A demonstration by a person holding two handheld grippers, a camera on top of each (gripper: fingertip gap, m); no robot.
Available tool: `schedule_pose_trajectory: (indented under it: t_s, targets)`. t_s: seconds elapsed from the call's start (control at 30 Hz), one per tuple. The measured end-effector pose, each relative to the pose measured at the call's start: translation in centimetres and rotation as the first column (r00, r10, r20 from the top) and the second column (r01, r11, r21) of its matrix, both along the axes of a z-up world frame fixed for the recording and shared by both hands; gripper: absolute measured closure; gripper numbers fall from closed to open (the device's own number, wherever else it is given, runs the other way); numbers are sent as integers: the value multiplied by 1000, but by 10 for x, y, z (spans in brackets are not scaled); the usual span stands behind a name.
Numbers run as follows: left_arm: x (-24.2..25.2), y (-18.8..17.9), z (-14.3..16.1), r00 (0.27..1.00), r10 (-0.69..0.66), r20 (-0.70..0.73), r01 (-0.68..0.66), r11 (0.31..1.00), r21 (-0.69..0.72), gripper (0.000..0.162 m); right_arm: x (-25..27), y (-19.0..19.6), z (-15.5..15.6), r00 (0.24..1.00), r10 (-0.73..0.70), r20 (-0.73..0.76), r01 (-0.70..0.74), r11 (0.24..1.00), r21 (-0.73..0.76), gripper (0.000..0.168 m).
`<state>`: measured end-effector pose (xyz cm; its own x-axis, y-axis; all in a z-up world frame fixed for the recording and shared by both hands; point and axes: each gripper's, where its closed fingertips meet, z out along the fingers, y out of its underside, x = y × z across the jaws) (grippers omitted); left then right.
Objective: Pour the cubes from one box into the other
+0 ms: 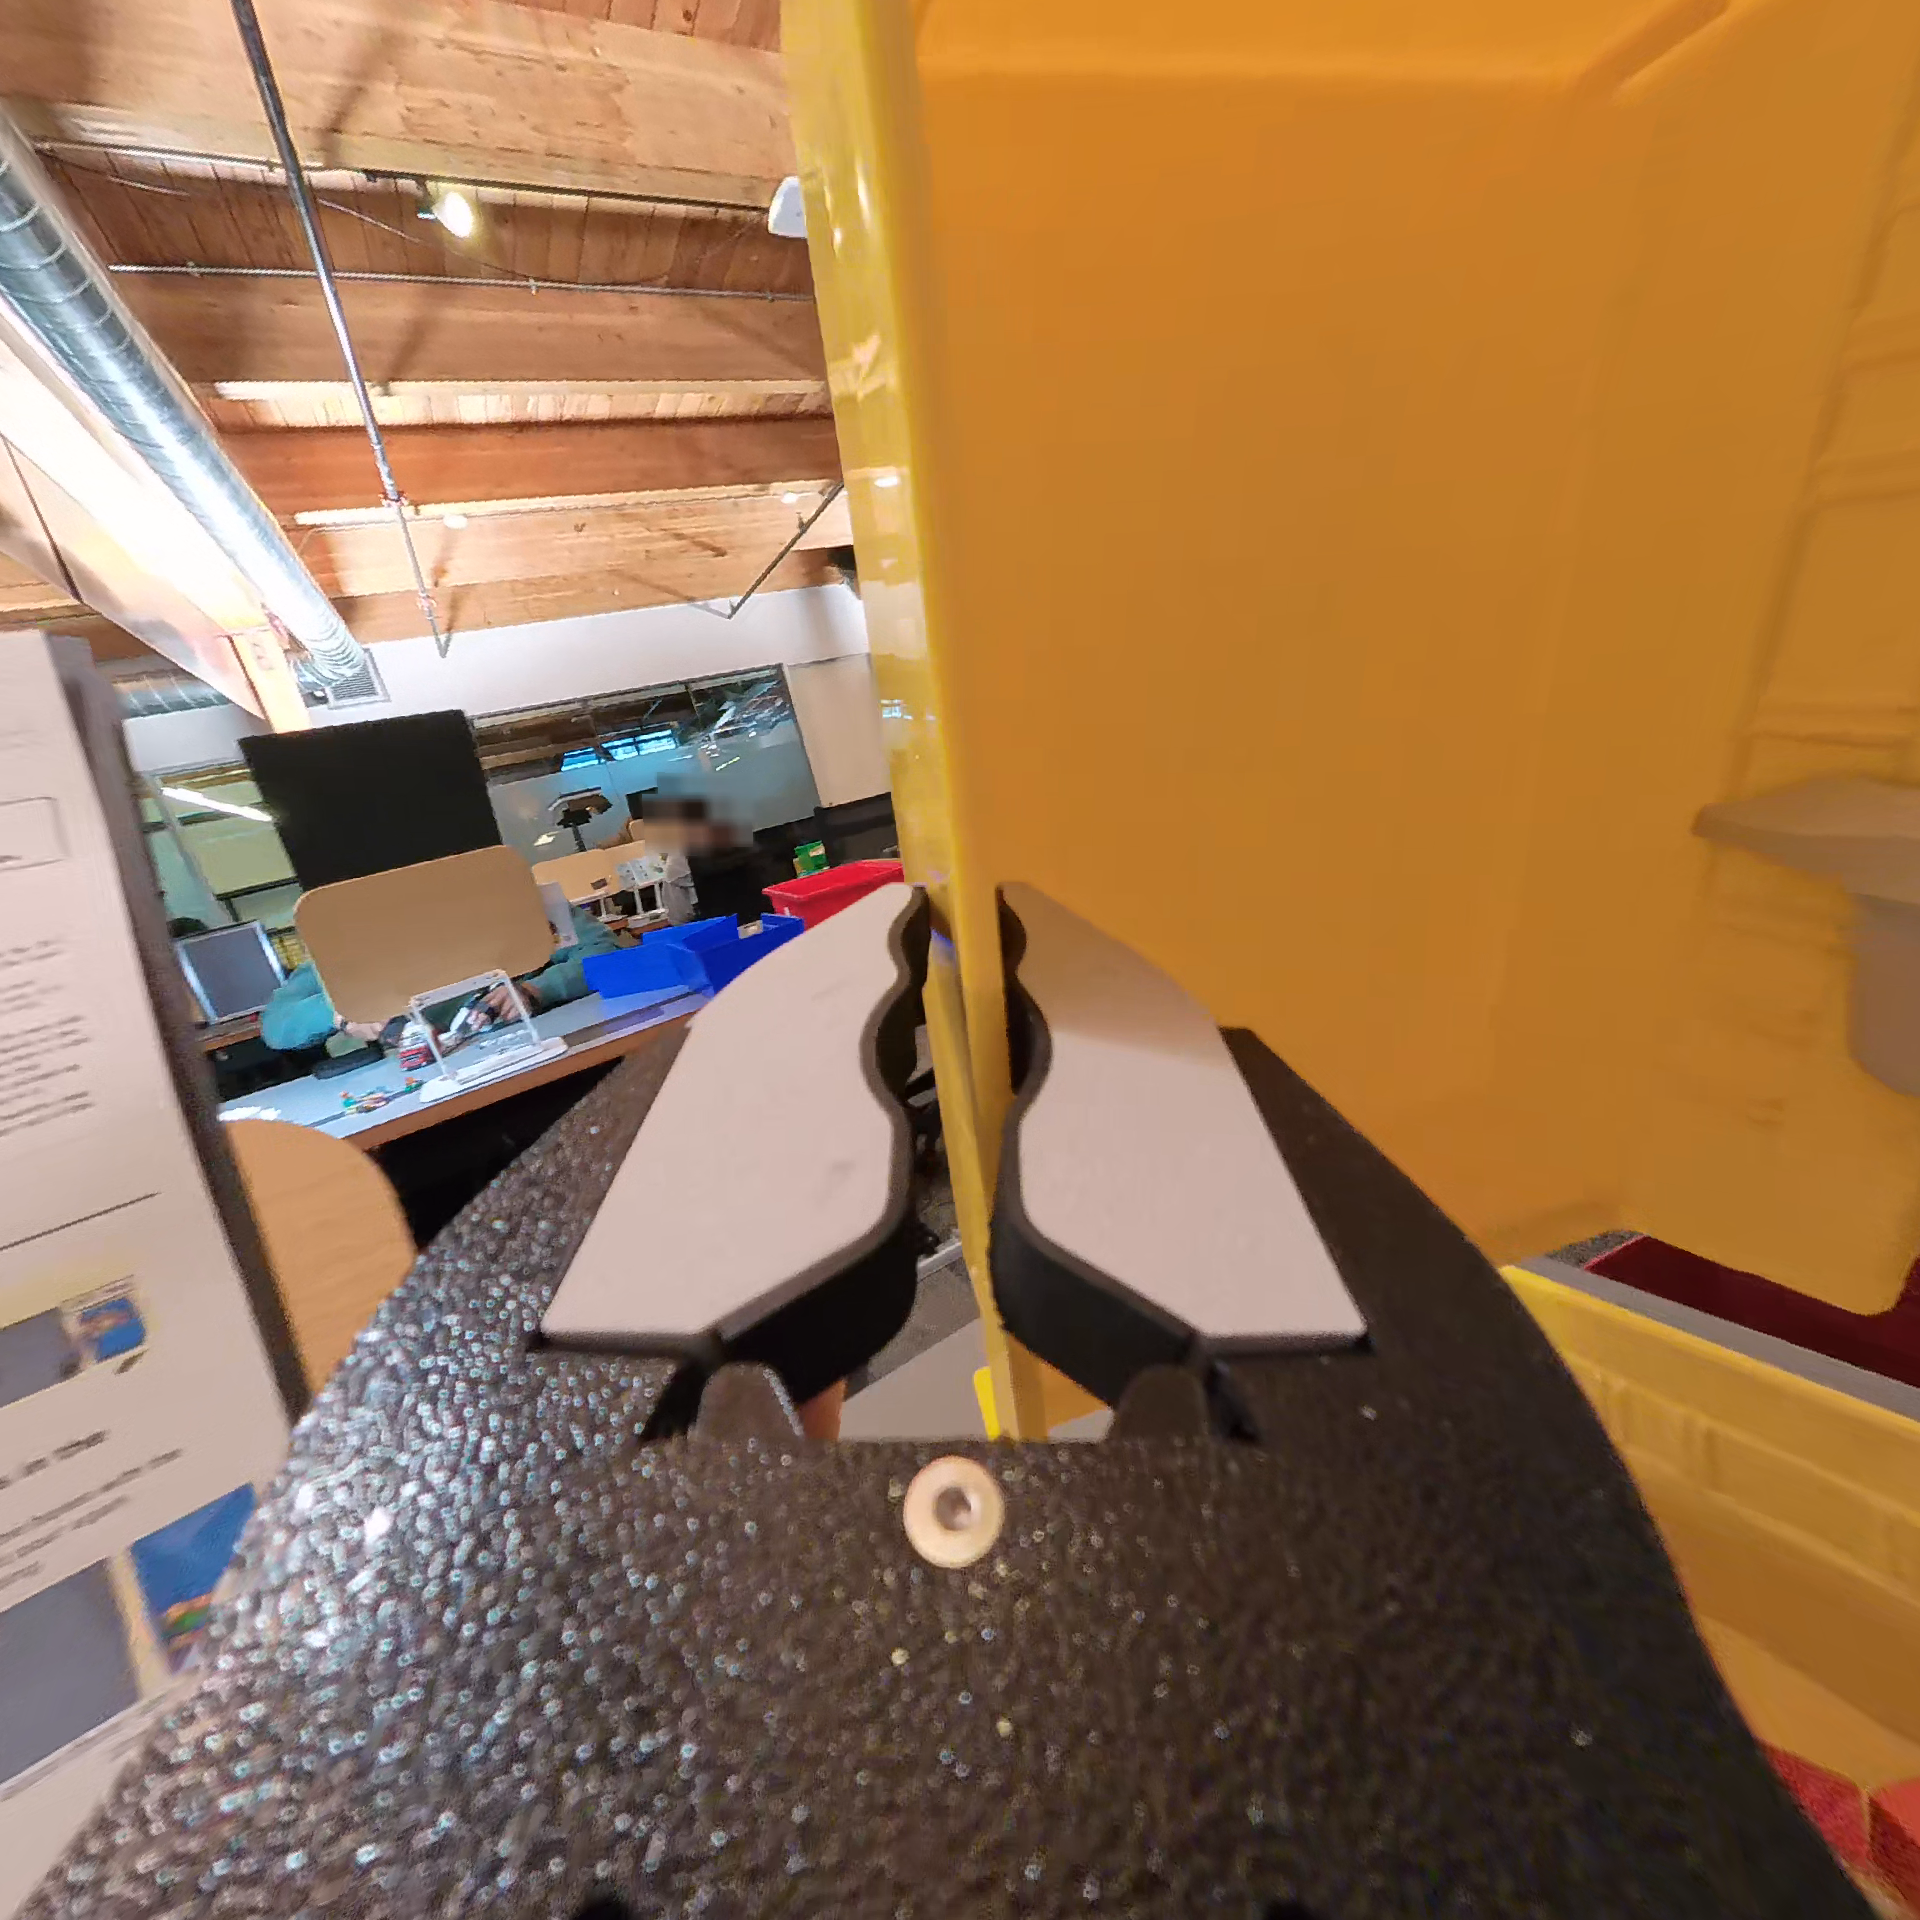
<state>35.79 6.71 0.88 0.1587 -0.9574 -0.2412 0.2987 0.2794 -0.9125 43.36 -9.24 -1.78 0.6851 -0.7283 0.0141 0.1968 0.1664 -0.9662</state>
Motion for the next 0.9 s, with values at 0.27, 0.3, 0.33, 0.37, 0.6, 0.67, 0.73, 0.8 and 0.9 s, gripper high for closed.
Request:
schedule_pose_trajectory:
  t_s: [0.27,0.3,0.33,0.37,0.6,0.67,0.73,0.8,0.9]
  targets:
    - [-74,58,8,969,108,-221,-126,990,-68,156,-78,57,5,982,-6,-188,-39,972,-233,156]
    - [-89,69,6,955,131,-265,-153,986,-62,156,-92,68,4,978,-8,-207,-50,961,-273,157]
    - [-104,82,3,938,167,-305,-189,981,-43,156,-106,81,1,976,-9,-216,-63,943,-327,158]
    - [-120,95,1,919,201,-340,-222,975,-26,157,-118,95,-2,975,-13,-223,-75,922,-379,159]
    - [-246,201,-16,793,400,-460,-464,885,-31,157,-208,225,-21,939,160,-304,-287,853,-436,161]
    - [-283,235,-26,739,449,-502,-533,845,-30,157,-237,266,-33,909,217,-356,-369,816,-444,161]
    - [-317,268,-39,697,466,-544,-581,813,-48,157,-265,306,-47,876,267,-403,-443,775,-451,161]
    - [-351,299,-55,644,480,-596,-629,775,-56,157,-292,344,-63,843,304,-443,-507,725,-467,160]
    - [-398,341,-79,549,498,-672,-692,721,-31,157,-333,393,-87,784,339,-519,-595,647,-476,159]
